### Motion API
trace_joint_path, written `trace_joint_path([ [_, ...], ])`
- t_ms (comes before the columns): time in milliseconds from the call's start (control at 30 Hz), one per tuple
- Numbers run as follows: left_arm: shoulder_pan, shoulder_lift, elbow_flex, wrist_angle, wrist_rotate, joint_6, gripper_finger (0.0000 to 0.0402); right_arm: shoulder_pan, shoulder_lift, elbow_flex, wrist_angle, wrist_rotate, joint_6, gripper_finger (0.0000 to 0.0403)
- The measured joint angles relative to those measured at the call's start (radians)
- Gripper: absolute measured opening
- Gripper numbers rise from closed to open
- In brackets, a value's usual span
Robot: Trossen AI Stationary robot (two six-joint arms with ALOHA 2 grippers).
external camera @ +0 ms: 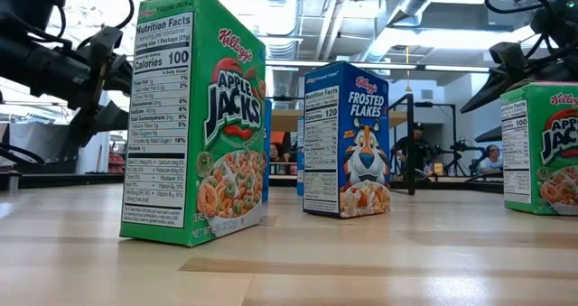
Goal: Stack cereal on shelf
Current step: Put the right green cereal box on the shelf
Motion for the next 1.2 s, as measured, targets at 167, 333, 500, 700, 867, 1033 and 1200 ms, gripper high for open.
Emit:
trace_joint_path([
  [167,0.0,0.001,0.0,0.127,0.133,-0.067,0.0226,0.0,0.0,0.0,0.0,0.0,0.0,0.0291],
  [333,-0.011,0.001,0.0,0.473,0.35,0.002,0.0226,0.0,0.0,0.0,0.0,0.018,-0.001,0.0291],
  [500,-0.023,0.0,0.065,0.703,0.368,0.171,0.0226,0.0,0.0,0.0,0.002,0.02,0.013,0.0291],
  [700,-0.027,0.076,0.316,0.475,0.356,0.347,0.0226,0.0,0.0,0.0,0.015,0.004,0.191,0.0291],
  [867,-0.027,0.254,0.561,0.233,0.348,0.38,0.0226,0.002,0.0,0.0,0.232,-0.123,0.177,0.0291],
  [1033,-0.026,0.47,0.788,0.078,0.377,0.408,0.0226,0.002,0.0,0.0,0.648,-0.198,0.176,0.0291],
  [1200,-0.026,0.638,0.997,-0.019,0.451,0.488,0.0226,0.002,0.0,0.052,0.851,-0.276,0.188,0.0291],
])
